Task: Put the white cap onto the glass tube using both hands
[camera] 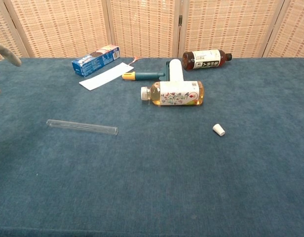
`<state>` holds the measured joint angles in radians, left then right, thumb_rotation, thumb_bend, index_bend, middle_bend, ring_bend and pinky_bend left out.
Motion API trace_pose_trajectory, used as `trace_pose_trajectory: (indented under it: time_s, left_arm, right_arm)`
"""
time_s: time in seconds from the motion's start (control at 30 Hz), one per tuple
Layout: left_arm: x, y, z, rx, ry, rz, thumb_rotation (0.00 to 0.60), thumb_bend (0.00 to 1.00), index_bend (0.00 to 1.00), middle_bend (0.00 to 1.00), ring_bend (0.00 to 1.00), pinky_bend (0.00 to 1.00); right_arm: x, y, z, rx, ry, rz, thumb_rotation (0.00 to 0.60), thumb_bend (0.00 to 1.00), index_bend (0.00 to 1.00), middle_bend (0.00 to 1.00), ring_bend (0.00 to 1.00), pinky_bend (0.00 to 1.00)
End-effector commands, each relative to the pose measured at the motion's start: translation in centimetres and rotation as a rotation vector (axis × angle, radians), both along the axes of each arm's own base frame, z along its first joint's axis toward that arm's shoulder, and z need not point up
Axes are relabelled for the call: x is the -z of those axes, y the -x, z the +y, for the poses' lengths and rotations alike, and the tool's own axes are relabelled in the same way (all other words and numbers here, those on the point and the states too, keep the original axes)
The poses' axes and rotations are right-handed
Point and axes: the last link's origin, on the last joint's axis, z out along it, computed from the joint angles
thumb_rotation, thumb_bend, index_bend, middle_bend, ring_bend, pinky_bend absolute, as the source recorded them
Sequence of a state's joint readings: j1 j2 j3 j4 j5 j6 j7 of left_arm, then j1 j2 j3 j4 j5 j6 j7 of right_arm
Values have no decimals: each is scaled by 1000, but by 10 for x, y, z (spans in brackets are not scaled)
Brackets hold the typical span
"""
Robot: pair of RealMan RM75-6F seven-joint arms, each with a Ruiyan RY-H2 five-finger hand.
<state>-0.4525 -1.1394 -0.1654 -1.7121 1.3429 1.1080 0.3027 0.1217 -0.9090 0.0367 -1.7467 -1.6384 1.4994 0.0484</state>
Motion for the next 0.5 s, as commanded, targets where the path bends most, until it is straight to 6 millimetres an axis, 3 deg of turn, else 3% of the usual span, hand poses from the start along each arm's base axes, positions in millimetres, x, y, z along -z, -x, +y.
trace_pose_trajectory:
  time_s: [0.03, 0.23, 0.5]
  left_arm:
    - [27, -14, 19, -1, 74, 34, 600, 293, 293, 870, 822, 995]
    - [58, -25, 31, -31, 135, 52, 600, 293, 296, 965, 926, 1000]
    - [92, -39, 43, -60, 192, 80, 600, 293, 360, 1000, 964, 1000]
  right_arm:
    - [-1, 1, -1, 4, 1, 0, 600, 304, 125, 63, 0, 87]
    - [-1, 3, -3, 11, -4, -1, 600, 303, 125, 63, 0, 87]
    - [0, 4, -6, 12, -11, -5, 600, 296, 125, 63, 0, 88]
